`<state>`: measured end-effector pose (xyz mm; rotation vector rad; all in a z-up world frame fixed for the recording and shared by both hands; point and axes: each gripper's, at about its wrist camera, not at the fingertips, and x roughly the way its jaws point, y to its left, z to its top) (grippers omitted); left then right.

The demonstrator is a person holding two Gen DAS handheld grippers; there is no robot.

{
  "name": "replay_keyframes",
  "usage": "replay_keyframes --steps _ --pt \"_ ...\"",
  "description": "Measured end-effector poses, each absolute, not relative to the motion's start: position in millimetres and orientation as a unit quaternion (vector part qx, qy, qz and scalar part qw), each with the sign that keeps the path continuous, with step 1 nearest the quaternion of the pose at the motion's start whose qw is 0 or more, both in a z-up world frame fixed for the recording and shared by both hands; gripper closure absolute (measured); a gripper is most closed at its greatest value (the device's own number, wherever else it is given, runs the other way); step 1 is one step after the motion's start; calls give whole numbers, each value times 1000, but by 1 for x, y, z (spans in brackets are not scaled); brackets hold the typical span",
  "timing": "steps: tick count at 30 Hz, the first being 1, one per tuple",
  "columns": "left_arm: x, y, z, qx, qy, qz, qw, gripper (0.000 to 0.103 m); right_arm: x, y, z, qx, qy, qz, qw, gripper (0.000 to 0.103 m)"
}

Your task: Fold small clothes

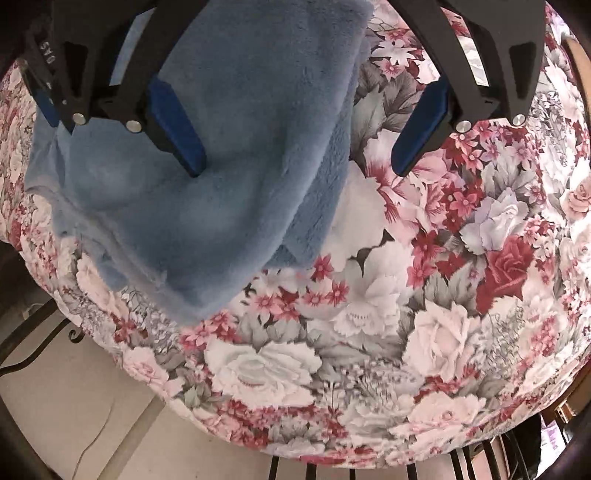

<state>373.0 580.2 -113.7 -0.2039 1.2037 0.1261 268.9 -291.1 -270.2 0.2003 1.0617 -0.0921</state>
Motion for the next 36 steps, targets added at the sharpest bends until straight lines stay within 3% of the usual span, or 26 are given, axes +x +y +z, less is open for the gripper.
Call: replay_keyframes --steps 5,9,26,36 --pt "375 572 -90 -82 532 47 841 5 258 -281 -248 111 476 -9 872 7" --pt "382 562 -113 -38 570 58 819 5 272 -270 -280 58 523 -17 850 4" --pt "344 549 -102 -21 552 37 833 5 214 -274 -237 94 481 -19 872 4" --pt "311 544 -134 1 605 39 795 4 202 -280 -287 113 560 -44 820 4"
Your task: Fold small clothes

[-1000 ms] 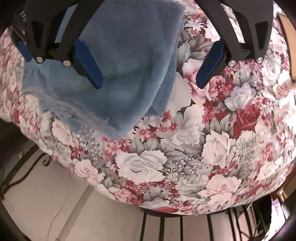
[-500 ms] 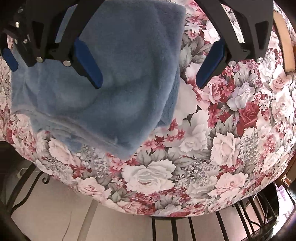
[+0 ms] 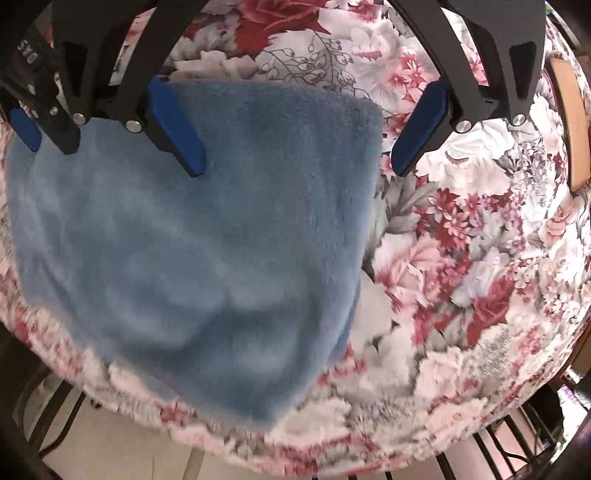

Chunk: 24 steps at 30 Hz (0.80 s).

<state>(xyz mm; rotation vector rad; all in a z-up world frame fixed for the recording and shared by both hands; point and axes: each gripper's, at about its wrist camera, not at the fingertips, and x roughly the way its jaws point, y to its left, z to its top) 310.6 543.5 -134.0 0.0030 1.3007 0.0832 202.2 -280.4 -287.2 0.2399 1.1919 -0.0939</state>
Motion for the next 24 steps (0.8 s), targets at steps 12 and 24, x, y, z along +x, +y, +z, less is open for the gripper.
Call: replay_keyframes --steps 12,24 --pt "309 562 -110 -54 591 16 804 5 179 -282 -248 117 521 -48 844 4" --pt "306 550 -90 -15 542 33 840 4 188 -280 -256 111 584 -47 803 4"
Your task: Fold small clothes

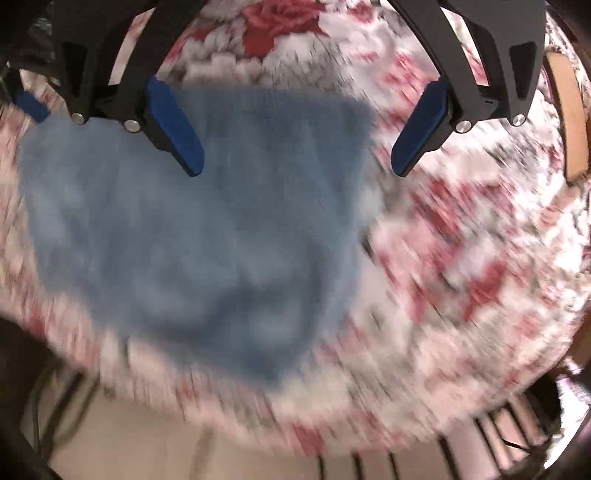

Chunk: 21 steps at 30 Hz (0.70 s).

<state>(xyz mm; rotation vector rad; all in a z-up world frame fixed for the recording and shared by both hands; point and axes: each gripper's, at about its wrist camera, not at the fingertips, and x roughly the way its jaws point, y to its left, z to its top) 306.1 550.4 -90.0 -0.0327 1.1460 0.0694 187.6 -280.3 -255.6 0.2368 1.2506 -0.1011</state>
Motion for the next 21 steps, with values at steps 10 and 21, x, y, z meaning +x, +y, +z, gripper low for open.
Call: replay_keyframes --steps 10,21 --pt "387 547 -99 -69 555 9 829 4 277 -324 -241 184 479 -44 857 4" --pt "378 548 -99 -66 562 30 824 5 264 -317 -235 132 474 -71 868 4"
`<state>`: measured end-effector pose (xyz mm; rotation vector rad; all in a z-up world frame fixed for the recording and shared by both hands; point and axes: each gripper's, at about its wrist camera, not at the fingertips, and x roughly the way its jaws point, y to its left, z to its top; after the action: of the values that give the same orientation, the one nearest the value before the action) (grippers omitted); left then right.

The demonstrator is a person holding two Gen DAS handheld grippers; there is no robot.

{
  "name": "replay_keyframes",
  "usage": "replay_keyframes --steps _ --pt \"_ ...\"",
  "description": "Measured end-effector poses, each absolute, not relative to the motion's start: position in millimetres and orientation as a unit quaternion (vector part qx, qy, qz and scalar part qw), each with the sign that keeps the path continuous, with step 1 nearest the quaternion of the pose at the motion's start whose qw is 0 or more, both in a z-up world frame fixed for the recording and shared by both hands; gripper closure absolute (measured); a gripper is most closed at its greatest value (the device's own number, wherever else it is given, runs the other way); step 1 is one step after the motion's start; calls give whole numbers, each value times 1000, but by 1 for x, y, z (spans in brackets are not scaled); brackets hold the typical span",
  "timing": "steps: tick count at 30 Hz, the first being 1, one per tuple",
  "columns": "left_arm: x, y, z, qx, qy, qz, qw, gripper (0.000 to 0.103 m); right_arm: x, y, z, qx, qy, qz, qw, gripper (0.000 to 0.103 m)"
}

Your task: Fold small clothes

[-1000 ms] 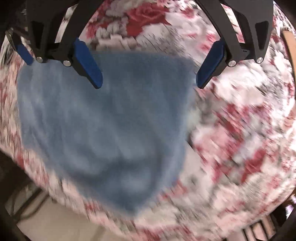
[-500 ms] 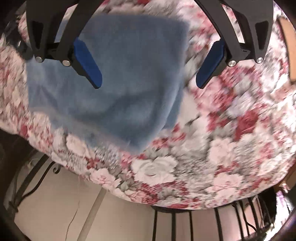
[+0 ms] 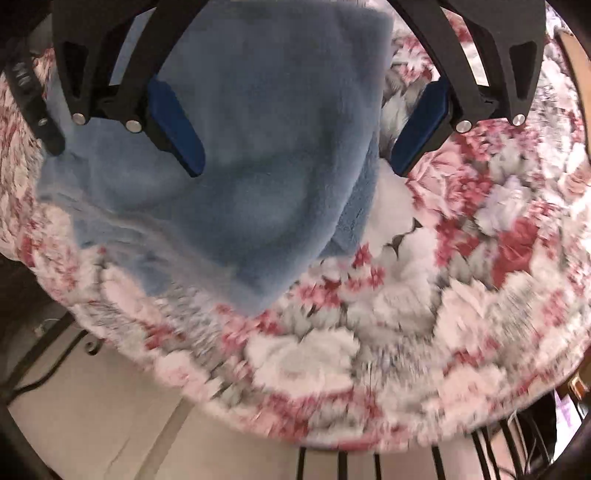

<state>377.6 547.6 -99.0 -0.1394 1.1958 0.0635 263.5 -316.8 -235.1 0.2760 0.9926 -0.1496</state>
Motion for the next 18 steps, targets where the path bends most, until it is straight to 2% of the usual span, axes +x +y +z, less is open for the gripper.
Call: replay_keyframes --steps 2,5,8,10,15,18 --pt "357 542 -96 -60 562 16 825 5 247 -319 -232 150 475 -65 865 4" --pt "335 534 -115 -46 595 7 802 5 224 -318 -249 199 521 -54 829 4" --pt "317 523 -135 18 608 29 793 4 214 -312 -279 260 558 -26 788 3" --pt "309 519 -137 38 601 33 798 4 212 -309 -285 254 564 -34 785 3" --pt "280 537 -103 -35 564 26 825 5 176 -326 -240 332 450 -12 828 3" --pt "275 546 -91 -96 540 22 836 5 147 -349 -234 393 401 -19 827 3"
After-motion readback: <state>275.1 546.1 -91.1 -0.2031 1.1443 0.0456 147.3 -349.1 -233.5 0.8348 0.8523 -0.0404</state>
